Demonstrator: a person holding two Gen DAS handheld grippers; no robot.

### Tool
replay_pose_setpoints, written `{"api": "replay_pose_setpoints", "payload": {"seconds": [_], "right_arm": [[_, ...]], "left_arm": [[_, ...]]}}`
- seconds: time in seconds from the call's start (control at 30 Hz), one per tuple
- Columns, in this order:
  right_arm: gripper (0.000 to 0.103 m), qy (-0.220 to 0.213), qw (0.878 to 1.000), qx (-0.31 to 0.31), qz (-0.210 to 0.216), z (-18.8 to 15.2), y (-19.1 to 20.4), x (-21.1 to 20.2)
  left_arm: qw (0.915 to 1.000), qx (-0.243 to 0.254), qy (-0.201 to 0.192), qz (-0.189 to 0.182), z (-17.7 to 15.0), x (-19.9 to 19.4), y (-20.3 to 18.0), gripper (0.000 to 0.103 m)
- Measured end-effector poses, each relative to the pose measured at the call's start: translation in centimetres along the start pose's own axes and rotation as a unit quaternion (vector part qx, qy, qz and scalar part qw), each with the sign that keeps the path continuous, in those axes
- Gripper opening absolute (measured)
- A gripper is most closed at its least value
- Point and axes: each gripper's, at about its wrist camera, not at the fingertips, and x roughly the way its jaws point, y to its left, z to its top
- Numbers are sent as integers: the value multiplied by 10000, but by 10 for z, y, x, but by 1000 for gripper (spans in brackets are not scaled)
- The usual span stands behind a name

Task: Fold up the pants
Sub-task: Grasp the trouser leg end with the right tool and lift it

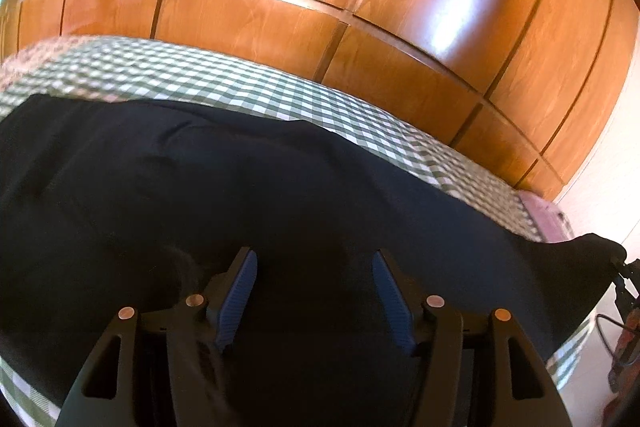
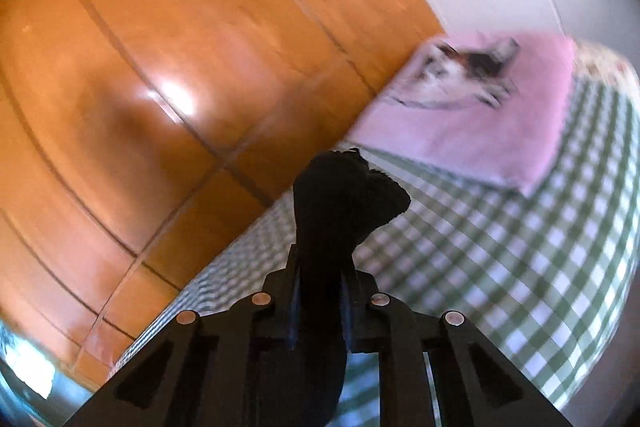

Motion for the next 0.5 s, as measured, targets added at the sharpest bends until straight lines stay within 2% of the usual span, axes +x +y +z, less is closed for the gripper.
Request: {"api": "replay_pose_setpoints", "payload": {"seconds": [0.13,0.27,0.5], "right_arm": [[16,-161,9981,-571,187,4,48,-14],[16,-223,9927,-1109,414,-1,95,-20],[16,-235,9748,-2024,909,-32,170,-25]], "left_arm": [[9993,-360,103,28,9,-5,12,62],[9979,-629,40,131,16,-12,26,62],[9962,-859,-1,127,22,-22,41,62]]}}
